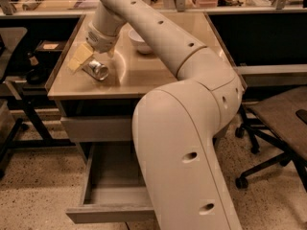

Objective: Place redbull can into middle drawer

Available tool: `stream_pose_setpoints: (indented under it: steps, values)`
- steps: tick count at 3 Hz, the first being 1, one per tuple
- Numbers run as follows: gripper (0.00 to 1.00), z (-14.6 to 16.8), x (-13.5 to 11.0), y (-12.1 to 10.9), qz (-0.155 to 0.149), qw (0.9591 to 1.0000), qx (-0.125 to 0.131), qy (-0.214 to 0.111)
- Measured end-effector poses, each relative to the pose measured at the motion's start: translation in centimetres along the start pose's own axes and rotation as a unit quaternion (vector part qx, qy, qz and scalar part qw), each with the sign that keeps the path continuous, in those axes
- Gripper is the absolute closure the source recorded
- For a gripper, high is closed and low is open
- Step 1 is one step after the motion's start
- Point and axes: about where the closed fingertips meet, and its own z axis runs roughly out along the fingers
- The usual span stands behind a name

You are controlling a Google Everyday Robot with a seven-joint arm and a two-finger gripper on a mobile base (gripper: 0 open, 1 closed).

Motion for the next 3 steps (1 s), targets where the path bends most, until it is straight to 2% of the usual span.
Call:
stream_pose_setpoints:
  steps: [1,3]
  values:
    - [0.18,0.04,-0.02,-0.05,0.0,1.0,0.0,0.0]
    - [0.64,0.04,-0.02,-0.04,0.0,1.0,0.0,0.0]
